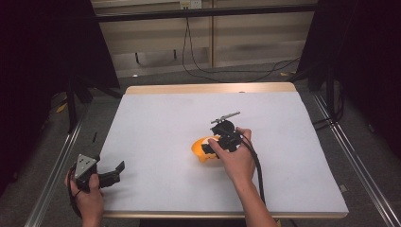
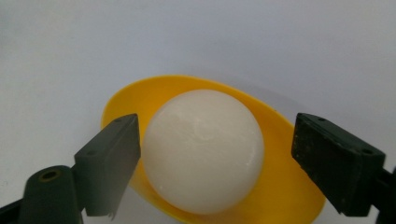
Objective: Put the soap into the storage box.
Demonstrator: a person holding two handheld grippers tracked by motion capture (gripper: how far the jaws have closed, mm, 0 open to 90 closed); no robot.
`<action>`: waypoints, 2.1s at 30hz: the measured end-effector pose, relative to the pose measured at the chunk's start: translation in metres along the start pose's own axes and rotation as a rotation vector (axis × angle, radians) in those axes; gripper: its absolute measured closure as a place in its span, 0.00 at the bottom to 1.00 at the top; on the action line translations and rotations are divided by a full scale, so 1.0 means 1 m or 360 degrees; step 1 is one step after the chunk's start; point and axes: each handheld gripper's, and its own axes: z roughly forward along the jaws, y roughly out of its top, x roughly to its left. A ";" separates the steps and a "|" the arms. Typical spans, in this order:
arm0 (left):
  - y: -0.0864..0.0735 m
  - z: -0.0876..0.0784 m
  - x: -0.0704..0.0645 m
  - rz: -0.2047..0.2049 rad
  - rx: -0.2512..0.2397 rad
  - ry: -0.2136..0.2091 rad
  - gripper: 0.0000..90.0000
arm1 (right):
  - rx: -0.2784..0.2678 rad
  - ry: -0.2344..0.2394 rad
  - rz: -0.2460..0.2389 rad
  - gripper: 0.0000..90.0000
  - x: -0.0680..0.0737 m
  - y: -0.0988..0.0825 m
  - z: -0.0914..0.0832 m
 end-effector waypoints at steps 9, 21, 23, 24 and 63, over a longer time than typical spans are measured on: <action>0.000 0.000 0.000 0.0003 0.0002 0.0006 0.01 | -0.0087 -0.0054 -0.0002 0.01 -0.006 -0.003 -0.011; 0.000 0.000 -0.001 0.0006 0.0003 0.0010 0.01 | -0.0232 -0.0048 0.0020 0.00 -0.023 -0.015 -0.025; 0.000 0.000 -0.001 0.0004 0.0003 0.0008 0.01 | -0.0238 -0.0060 0.0027 0.00 -0.026 -0.018 -0.027; 0.000 0.000 -0.001 0.0007 0.0003 0.0008 0.01 | -0.0249 -0.0071 0.0036 0.00 -0.031 -0.021 -0.029; 0.000 0.000 -0.002 0.0031 0.0009 0.0015 0.01 | -0.0354 -0.0253 0.0246 0.00 -0.106 -0.093 -0.074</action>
